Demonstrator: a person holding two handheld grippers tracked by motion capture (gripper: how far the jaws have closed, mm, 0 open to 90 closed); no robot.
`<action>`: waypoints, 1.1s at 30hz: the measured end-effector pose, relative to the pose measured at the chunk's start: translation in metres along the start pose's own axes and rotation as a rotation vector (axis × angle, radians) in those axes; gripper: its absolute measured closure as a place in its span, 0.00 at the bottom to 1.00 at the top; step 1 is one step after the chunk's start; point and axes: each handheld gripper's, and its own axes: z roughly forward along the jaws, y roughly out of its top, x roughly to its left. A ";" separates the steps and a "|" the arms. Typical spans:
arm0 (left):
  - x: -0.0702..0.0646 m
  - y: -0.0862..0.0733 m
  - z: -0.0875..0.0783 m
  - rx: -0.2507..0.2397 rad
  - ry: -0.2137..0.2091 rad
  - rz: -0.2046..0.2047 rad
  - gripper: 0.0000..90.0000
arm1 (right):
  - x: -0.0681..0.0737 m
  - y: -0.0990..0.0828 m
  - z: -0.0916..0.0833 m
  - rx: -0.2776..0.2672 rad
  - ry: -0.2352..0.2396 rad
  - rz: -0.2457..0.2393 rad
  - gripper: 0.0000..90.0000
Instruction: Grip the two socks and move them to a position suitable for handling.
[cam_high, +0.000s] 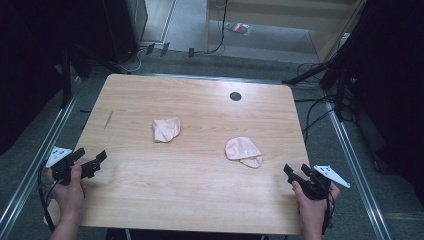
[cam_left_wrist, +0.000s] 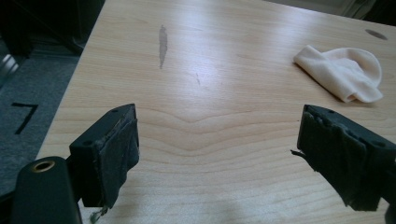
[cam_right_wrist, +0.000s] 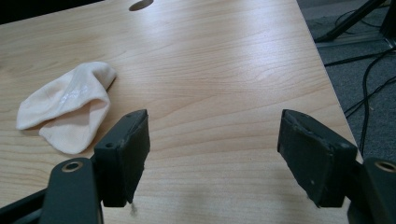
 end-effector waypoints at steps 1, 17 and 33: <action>-0.001 0.000 0.000 0.005 0.006 0.010 0.15 | 0.000 0.000 0.000 0.000 -0.002 -0.003 0.28; -0.003 0.001 0.002 0.030 0.009 0.029 0.15 | 0.044 0.026 0.011 -0.018 0.044 -0.046 0.26; -0.005 0.000 0.002 0.037 -0.001 0.050 0.15 | 0.089 0.043 0.062 0.061 0.085 -0.067 0.27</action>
